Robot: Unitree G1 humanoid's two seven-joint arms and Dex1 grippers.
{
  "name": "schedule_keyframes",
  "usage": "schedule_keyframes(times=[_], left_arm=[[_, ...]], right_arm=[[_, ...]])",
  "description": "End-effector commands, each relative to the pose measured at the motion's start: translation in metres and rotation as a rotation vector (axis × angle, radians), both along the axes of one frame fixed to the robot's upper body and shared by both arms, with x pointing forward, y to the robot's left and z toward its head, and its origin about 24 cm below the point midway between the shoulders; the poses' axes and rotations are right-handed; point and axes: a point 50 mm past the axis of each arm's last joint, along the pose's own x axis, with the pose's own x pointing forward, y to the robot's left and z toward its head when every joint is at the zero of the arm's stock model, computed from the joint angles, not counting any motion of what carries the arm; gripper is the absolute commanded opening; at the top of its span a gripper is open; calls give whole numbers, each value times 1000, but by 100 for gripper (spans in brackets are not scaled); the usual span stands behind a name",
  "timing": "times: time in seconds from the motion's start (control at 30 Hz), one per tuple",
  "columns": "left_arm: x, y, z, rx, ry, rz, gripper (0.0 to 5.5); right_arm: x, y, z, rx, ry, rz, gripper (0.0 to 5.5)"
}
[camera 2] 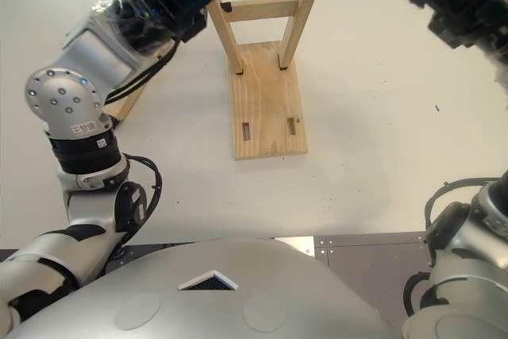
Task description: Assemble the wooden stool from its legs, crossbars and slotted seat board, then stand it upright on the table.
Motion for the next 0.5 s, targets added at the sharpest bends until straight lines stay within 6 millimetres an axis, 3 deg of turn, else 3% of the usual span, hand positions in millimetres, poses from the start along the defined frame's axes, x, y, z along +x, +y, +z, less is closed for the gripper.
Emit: schedule_keyframes(times=[0.03, 0.2, 0.43, 0.5], left_arm=[[-11, -13, 7, -94, -6, -72, 414], [-8, -14, 15, -218, 26, -84, 479], [-8, -7, 31, -386, 23, -129, 479], [-9, -9, 34, -376, 8, -134, 451]], right_arm=[[-5, 21, -7, 2, 42, 70, 203], [-8, 30, -15, 19, 79, 92, 203], [-10, 34, -19, 22, 104, 106, 203], [-11, 35, -20, 23, 108, 113, 203]])
